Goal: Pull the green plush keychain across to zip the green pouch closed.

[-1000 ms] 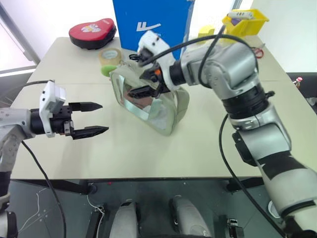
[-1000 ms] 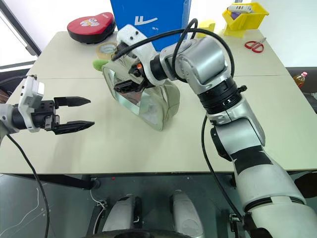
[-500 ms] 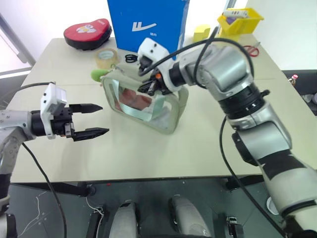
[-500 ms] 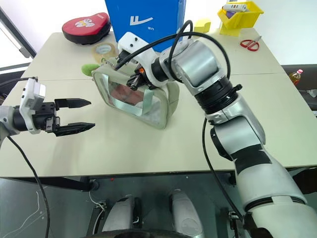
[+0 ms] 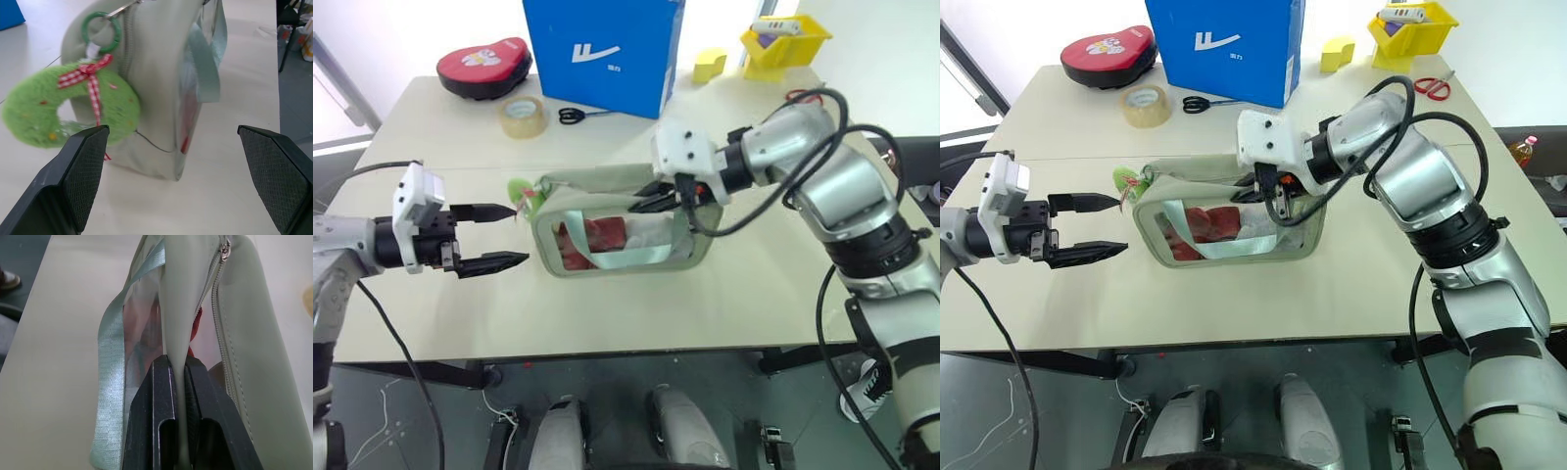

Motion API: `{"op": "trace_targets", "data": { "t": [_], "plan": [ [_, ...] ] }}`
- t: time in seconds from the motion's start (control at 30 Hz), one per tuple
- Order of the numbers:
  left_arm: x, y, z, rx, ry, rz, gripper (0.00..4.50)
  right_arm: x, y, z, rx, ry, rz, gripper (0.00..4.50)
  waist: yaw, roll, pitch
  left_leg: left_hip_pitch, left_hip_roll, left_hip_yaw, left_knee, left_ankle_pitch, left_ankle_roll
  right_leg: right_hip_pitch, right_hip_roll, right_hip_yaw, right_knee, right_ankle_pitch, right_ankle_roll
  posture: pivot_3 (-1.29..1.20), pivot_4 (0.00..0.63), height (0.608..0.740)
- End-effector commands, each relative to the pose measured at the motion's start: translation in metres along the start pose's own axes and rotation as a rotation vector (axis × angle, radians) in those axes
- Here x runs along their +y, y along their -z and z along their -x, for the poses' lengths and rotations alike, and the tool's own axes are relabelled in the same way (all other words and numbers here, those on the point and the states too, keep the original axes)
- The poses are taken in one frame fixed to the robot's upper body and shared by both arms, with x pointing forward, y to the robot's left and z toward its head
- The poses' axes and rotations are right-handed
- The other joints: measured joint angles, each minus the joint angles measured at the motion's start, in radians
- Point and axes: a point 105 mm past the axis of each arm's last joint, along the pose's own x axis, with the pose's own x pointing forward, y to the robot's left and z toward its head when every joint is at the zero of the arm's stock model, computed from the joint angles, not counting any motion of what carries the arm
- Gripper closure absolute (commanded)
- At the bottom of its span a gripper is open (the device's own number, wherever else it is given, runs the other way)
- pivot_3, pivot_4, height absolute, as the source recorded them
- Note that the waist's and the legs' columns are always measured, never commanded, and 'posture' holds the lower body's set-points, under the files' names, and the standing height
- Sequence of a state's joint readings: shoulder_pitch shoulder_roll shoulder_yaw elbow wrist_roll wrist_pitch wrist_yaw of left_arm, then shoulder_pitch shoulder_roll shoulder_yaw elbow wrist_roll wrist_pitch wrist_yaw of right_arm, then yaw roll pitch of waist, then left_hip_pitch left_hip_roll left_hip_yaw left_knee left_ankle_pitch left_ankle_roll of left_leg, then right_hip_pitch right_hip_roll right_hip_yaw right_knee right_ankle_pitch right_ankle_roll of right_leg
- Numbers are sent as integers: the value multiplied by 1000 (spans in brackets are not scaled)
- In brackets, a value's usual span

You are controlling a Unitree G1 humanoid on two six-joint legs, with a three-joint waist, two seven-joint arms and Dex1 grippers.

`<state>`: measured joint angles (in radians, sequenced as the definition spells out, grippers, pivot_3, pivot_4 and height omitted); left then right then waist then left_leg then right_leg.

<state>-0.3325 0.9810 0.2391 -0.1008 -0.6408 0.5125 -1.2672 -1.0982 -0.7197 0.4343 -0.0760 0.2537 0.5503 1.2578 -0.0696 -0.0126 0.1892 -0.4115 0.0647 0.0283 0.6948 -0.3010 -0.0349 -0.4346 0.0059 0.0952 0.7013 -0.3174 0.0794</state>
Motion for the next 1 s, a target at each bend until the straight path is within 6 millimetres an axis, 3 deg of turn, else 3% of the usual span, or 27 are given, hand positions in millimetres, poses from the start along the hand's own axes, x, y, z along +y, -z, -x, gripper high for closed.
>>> {"op": "trace_targets", "data": {
  "t": [0.03, 0.27, 1.0],
  "plan": [
    [-1, -12, 5, -6, -5, -51, 0, -1, -10, 10, 2, 33, 78, 4438, 0, 0, 0, 0, 0, 0, 0, 0, 0, 0, 0, 0, 0, 0, 0, 0, 150, 737],
    [-3, -11, 5, -2, -4, -45, 0, -4, -4, 7, 53, 71, -8, 4438, 1, 0, 0, 0, 0, 0, 1, 0, 0, 1, 0, 0, 0, 0, 0, 0, 150, 737],
    [0, -13, -1, -1, 16, -61, 0, -7, -12, 9, 75, 165, -131, 4438, 1, 0, 0, 0, 0, 0, 1, 0, 0, 1, 0, 0, 0, 0, 0, 0, 150, 737]
  ]
}}
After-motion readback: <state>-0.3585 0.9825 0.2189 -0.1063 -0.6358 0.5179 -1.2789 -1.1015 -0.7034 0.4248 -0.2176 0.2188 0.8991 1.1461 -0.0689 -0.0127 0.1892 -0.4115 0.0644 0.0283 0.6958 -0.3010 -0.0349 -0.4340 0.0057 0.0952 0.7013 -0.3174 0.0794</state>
